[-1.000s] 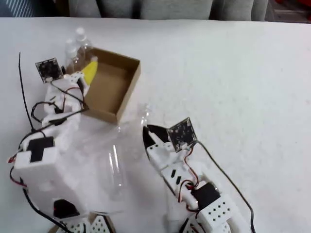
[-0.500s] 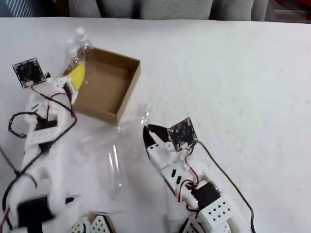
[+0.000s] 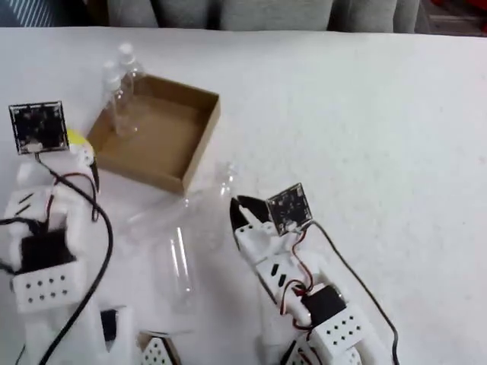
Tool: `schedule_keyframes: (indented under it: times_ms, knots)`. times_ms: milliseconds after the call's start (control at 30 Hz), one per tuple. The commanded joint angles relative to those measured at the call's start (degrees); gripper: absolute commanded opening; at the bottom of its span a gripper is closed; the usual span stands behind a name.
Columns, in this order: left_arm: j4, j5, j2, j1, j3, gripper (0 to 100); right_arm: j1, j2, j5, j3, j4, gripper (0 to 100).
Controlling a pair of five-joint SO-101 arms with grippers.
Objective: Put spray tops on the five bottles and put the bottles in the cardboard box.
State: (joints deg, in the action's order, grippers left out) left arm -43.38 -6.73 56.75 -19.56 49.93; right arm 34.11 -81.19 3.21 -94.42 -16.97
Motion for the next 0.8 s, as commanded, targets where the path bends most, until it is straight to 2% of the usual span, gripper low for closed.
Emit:
schedule_keyframes:
  times_ms: [0, 167, 300, 433, 567, 667, 767]
  knots:
    - [-24.9, -9.4, -1.7, 5.3, -15.7, 2, -0.5, -0.4, -0.7, 0.6, 0.2, 1.6]
    - [-41.9, -15.9, -13.6, 13.2, -24.8, 2, -0.5, -0.4, -0.7, 0.4, 0.0, 1.6]
    - [-46.8, -18.6, -22.5, 18.9, -25.1, 2, -0.5, -0.4, -0.7, 0.4, 0.0, 1.6]
    - [-44.7, -22.7, -29.9, 21.1, -25.0, 3, -0.6, -0.4, -0.7, 0.4, -0.1, 1.6]
    - [-43.3, -29.8, -36.3, 21.2, -25.1, 14, -3.4, -0.4, -0.8, 0.4, -0.1, 1.6]
    - [-41.8, -27.3, -39.1, 21.6, -25.1, 22, -5.3, -0.4, -0.8, -0.1, 0.0, 1.6]
    - [-38.2, -24.7, -41.1, 22.5, -25.0, 22, -5.7, -0.4, -1.4, -0.9, 0.2, 1.6]
